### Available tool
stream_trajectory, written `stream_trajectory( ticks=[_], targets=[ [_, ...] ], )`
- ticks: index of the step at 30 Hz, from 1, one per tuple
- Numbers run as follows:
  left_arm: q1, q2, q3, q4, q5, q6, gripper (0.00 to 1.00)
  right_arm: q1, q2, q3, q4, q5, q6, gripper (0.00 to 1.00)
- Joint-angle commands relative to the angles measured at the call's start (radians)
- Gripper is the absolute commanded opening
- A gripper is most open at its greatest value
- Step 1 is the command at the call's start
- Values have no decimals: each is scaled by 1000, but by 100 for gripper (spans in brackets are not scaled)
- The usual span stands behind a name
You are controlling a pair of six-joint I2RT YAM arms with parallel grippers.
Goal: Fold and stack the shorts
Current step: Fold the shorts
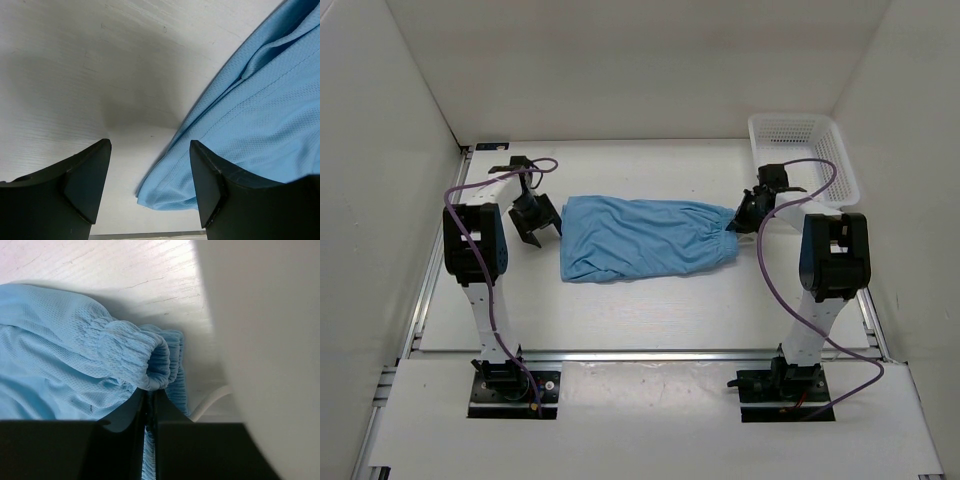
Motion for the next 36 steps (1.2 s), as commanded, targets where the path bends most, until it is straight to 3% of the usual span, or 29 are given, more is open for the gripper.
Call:
stream_trajectory(
  ticks=[1, 2, 9, 16, 30, 36],
  targets=[
    [-1, -11, 29, 3, -5, 8, 75, -5, 44, 13, 20, 37, -24, 4],
    [-1, -11, 29, 3, -5, 8, 75, -5, 44, 22, 20, 37, -24, 0],
    [-1, -2, 29, 3, -5, 8, 75, 24, -39, 31, -17, 111, -15, 0],
    [-1, -2, 29, 3, -5, 18, 75, 86, -133, 111, -113, 278, -35, 0],
    [-1, -2, 20, 3, 5, 36, 75, 294, -122, 328, -295, 485, -63, 0],
    [-1, -2, 11, 3, 24, 47, 75, 429, -33, 523, -439, 574, -43, 0]
  ],
)
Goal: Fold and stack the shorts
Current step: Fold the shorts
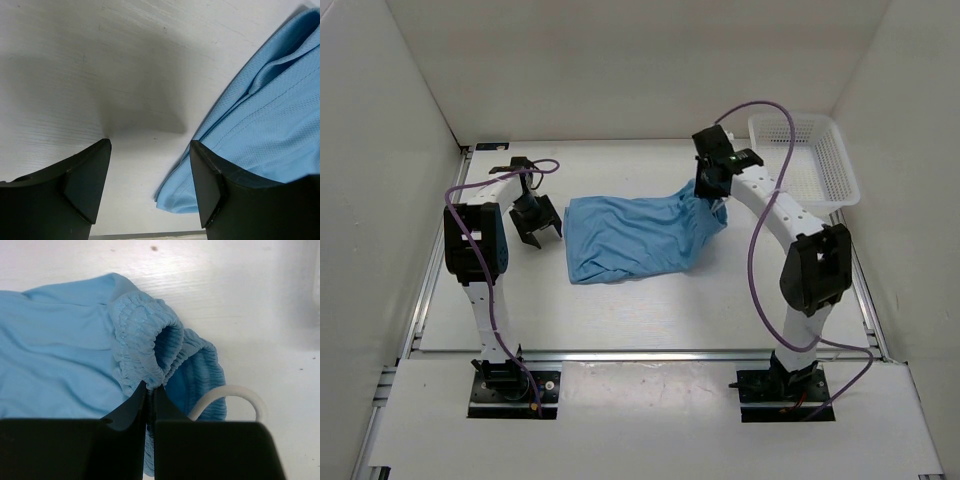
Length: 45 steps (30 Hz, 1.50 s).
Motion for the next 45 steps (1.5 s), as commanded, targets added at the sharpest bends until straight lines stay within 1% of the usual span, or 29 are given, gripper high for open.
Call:
stream_trajectory(
  ticks=[1, 2, 6, 8, 10, 15, 20, 27, 31, 34, 35, 36, 37, 38, 40, 41, 42, 43, 44, 45],
  targets=[
    [-1, -12, 10, 3, 24, 27, 75, 86, 53, 139, -97, 94, 6, 0],
    [-1, -12, 10, 3, 33, 27, 75, 103, 70, 201, -110, 118, 6, 0],
    [-1, -3, -1, 12, 45, 36, 75, 203, 183, 357, -184, 155, 26, 0],
    [-1, -3, -11, 12, 45, 36, 75, 231, 220, 416, -213, 155, 26, 0],
    [-1, -3, -25, 21, 45, 36, 74, 263, 278, 509, -244, 155, 35, 0],
    [-1, -3, -62, 39, 65, 27, 74, 318, 393, 690, -273, 155, 56, 0],
    [-1, -3, -62, 40, 85, 27, 74, 353, 467, 779, -285, 126, 66, 0],
    [-1, -3, -62, 40, 94, 36, 74, 393, 512, 859, -273, 83, 77, 0],
    [-1, -3, -62, 40, 94, 36, 74, 402, 562, 902, -232, 2, 95, 0],
    [8, -3, -62, 40, 94, 36, 74, 403, 585, 914, -154, -76, 116, 0],
    [8, -3, -62, 40, 94, 36, 74, 412, 585, 893, -111, -124, 116, 2],
    [17, -3, -62, 40, 94, 36, 74, 412, 585, 876, 8, -258, 116, 6],
    [17, -14, -62, 40, 94, 27, 75, 412, 585, 859, 73, -333, 116, 12],
    [28, -14, -73, 40, 85, 27, 75, 412, 573, 844, 122, -393, 116, 30],
    [58, -44, -83, 40, 85, 17, 76, 421, 527, 823, 176, -435, 116, 49],
    [72, -55, -94, 40, 73, 17, 76, 421, 501, 769, 187, -435, 107, 53],
    [86, -81, -94, 40, 73, 4, 77, 421, 434, 731, 196, -435, 97, 53],
    [113, -97, -106, 40, 61, 4, 77, 410, 395, 683, 217, -435, 86, 56],
    [126, -110, -106, 40, 61, -5, 77, 395, 319, 573, 237, -435, 86, 59],
    [137, -136, -106, 40, 50, -5, 77, 377, 280, 521, 256, -435, 86, 62]
  ],
)
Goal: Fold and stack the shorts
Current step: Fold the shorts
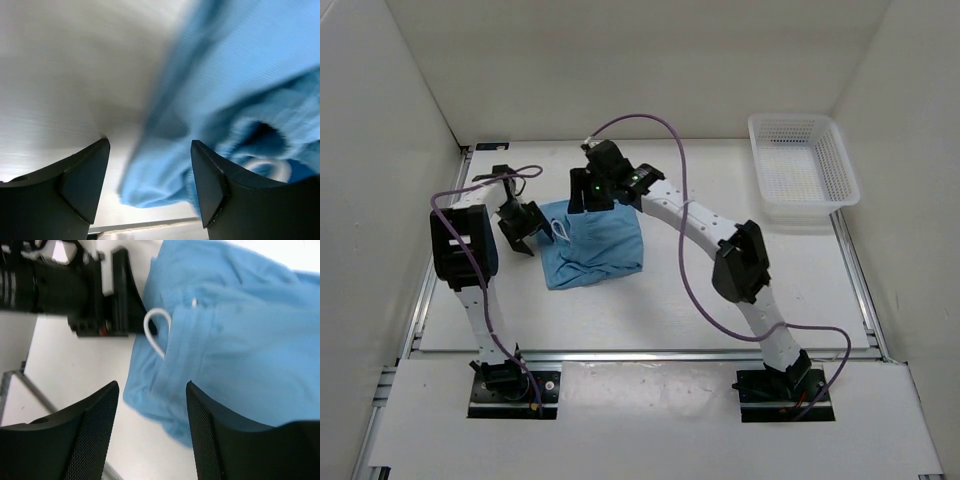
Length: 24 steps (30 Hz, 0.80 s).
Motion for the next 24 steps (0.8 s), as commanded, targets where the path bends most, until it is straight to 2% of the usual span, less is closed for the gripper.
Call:
stream_trajectory(
  ticks=[1, 2, 4, 5, 6, 7, 8, 10, 11, 12, 13, 16, 22, 24],
  targets=[
    [75, -111, -27, 19, -49, -10, 77, -34, -235, -164, 133, -64, -18, 62],
    [75, -124, -28, 10, -49, -10, 77, -50, -301, -276, 133, -49, -18, 60],
    [86, -170, -28, 10, -49, -10, 77, -76, -349, -375, 142, -3, -29, 51],
    [86, -186, -28, -2, -58, -10, 77, -86, -381, -422, 142, -3, -29, 44],
    [86, -201, -17, -2, -58, -10, 77, -109, -392, -498, 142, -3, -29, 30],
    [77, -235, -17, -11, -58, -10, 77, -122, -392, -530, 132, -3, -14, 24],
    [77, -252, -17, -11, -49, 2, 77, -132, -407, -560, 132, -3, -3, 20],
    [46, -290, -17, -11, 0, 22, 79, -146, -418, -620, 120, 6, -3, 21],
    [5, -290, -17, -11, 20, 37, 81, -157, -418, -633, 119, 6, -12, 26],
    [-21, -290, -3, -20, 49, 70, 82, -169, -418, -633, 103, 6, -12, 39],
    [-46, -290, -3, -31, 60, 84, 89, -169, -406, -633, 93, -9, -12, 69],
    [-136, -267, 6, -40, 59, 104, 100, -211, -380, -642, 72, -50, -21, 91],
    [-227, -188, 29, -40, 31, 94, 100, -261, -295, -651, 72, -175, -32, 93],
    [-239, -151, 43, -40, 17, 94, 95, -271, -271, -640, 83, -226, -32, 93]
  ],
)
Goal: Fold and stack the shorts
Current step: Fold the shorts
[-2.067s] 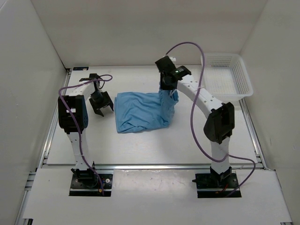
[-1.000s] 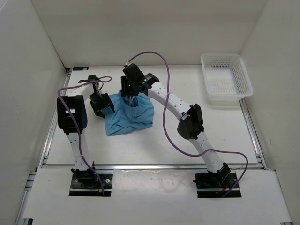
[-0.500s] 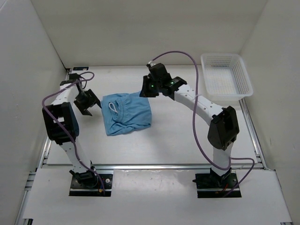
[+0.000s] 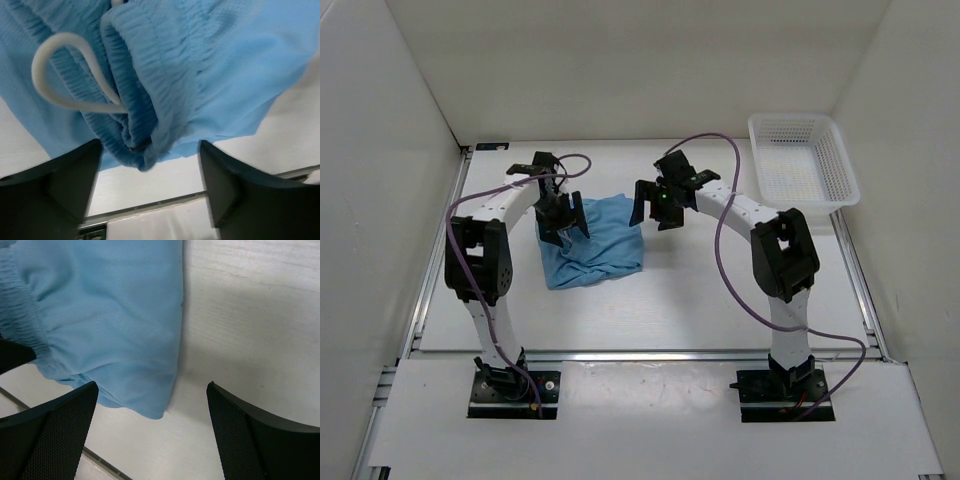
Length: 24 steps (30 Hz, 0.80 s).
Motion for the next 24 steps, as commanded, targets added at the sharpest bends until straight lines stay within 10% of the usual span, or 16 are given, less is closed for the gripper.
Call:
stream_trajectory(
  ticks=[1, 3, 4, 6, 24],
  targets=[
    [3, 39, 53, -5, -16, 14, 83, -10, 59, 10, 4, -116, -20, 93],
    [3, 79, 68, -5, -5, 14, 67, -10, 82, 25, 13, -128, -30, 93],
    [3, 88, 91, -5, -5, 14, 38, -10, 91, 25, 13, -157, -30, 93],
    [3, 88, 100, -14, -19, 14, 12, -19, 107, 34, 24, -166, -20, 93],
    [173, -44, -53, -22, -74, 14, 10, 51, 248, 79, 131, -268, 9, 79]
  ],
)
